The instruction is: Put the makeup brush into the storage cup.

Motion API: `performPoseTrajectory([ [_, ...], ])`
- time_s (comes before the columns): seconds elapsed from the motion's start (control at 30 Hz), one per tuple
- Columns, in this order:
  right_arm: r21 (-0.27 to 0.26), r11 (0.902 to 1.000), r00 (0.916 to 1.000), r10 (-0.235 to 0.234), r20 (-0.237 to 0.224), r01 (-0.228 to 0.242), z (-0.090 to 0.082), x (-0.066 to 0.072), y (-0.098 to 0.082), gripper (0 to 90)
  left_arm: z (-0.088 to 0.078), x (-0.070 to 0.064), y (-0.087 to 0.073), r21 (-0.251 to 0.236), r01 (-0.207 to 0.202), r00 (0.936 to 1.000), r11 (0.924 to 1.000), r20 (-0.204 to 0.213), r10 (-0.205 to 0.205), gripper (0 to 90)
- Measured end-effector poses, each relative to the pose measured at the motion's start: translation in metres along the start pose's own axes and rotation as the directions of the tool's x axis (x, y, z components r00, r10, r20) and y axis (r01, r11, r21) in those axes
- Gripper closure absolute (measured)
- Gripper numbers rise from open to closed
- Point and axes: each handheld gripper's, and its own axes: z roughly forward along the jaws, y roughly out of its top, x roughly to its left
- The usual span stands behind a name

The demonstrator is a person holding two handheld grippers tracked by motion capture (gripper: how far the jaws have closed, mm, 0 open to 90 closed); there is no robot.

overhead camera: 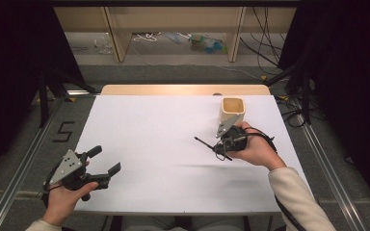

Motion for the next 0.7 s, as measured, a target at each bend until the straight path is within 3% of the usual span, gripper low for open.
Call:
performPoseTrajectory([
  [0.47, -0.057, 0.9974, 0.9986, 0.046, 0.027, -0.044, -0.0039, -0.0024, -0.0043, 84.6, 0.0001, 0.0, -0.0001, 0.0, 0.001, 1.0, 1.0, 0.0, -0.001, 6.4],
  [0.7, -0.083, 0.995, 0.9982, 0.057, 0.019, -0.056, -0.0051, -0.003, -0.0061, 84.6, 0.0002, -0.0001, -0.0001, 0.001, 0.002, 1.0, 1.0, 0.0, -0.002, 6.4],
])
